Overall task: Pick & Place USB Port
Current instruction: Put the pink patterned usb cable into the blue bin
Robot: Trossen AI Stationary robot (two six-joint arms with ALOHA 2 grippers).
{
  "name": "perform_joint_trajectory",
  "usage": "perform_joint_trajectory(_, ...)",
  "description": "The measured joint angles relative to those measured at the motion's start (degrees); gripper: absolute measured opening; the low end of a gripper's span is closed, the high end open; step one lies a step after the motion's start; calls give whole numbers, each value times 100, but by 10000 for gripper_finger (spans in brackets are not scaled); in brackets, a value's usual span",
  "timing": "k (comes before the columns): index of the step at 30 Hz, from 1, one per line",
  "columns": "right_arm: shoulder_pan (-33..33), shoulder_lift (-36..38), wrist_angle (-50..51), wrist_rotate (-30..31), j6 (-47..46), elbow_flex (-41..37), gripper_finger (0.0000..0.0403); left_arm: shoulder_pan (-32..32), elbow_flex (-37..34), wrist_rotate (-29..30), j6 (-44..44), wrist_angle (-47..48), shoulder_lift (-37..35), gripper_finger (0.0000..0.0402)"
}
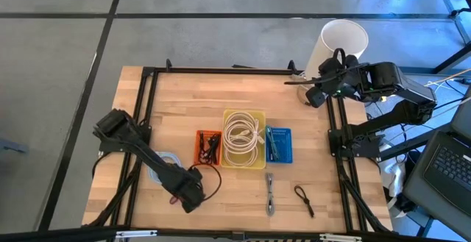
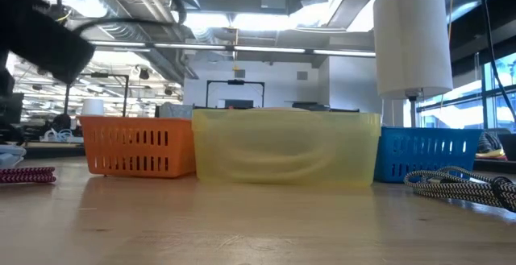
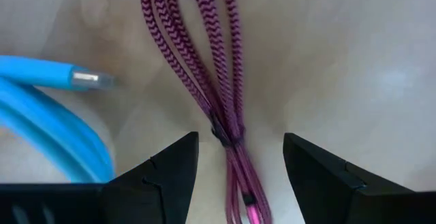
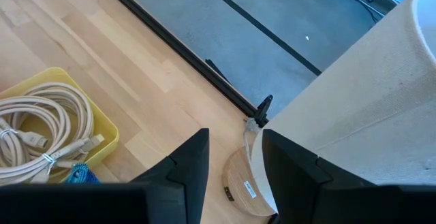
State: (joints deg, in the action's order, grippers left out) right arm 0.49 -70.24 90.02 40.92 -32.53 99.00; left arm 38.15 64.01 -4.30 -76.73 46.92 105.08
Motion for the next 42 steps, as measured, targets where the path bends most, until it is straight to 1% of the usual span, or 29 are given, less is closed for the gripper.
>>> perform_joint_trajectory(3, 0, 0, 0, -30, 0, 0, 140, -2, 28, -50, 30, -10, 161, 202)
perform_joint_trajectory(5, 0, 0, -2, -43, 2, 0, 140, -2, 26, -55, 78, -27, 202, 180)
perform_joint_trajectory(7, 0, 0, 0, -43, 2, 0, 140, -12, 22, -61, 172, -79, 168, 138)
perform_joint_trajectory(10, 0, 0, -2, -43, 1, 0, 140, -15, -11, -62, 292, -135, 52, 48)
perform_joint_trajectory(11, 0, 0, 0, -45, 0, 0, 140, -15, -19, -36, 292, -181, -15, 27)
perform_joint_trajectory(12, 0, 0, 0, -43, 2, 0, 140, -12, -20, -22, 273, -183, -107, 19)
perform_joint_trajectory(15, 0, 0, -1, -45, 2, 0, 140, 29, -17, -18, 211, -169, -455, 13)
perform_joint_trajectory(18, 0, 0, 0, -43, 2, 0, 140, 41, -17, -16, 205, -138, -882, 13)
perform_joint_trajectory(20, 0, 0, 0, -43, 0, 0, 140, 44, -13, 126, 202, -148, -1226, 13)
perform_joint_trajectory(21, 0, 0, 0, -43, 0, 0, 140, 44, -13, 322, 196, -158, -1408, 13)
perform_joint_trajectory(23, 0, 0, -1, -43, 1, 0, 140, 34, -13, 921, 193, -217, -1798, 13)
perform_joint_trajectory(28, 0, 0, -12, -19, -133, 0, 140, -237, -9, 2999, 585, -246, -2684, 12)
perform_joint_trajectory(29, 0, 0, -47, -16, -155, 0, 140, -345, -9, 3315, 772, -298, -2838, 12)
perform_joint_trajectory(31, 0, 0, -120, -16, -151, 0, 140, -628, -9, 3726, 1330, -610, -3118, 12)
perform_joint_trajectory(33, 0, 0, -261, -16, -153, 0, 140, -986, -9, 3901, 2159, -1139, -3323, 12)
perform_joint_trajectory(35, 1, 0, -427, -16, -135, 0, 140, -1415, -9, 3893, 3155, -1907, -3468, 12)
perform_joint_trajectory(37, 0, 0, -634, -38, -25, 0, 140, -1858, -1, 3645, 4158, -2744, -3532, 12)
perform_joint_trajectory(39, 0, 0, -867, -172, 121, 0, 140, -2291, 0, 3226, 5001, -3520, -3527, 12)
perform_joint_trajectory(42, 0, 0, -1197, -404, 313, 0, 140, -2904, 3, 2402, 5777, -4404, -3478, 12)
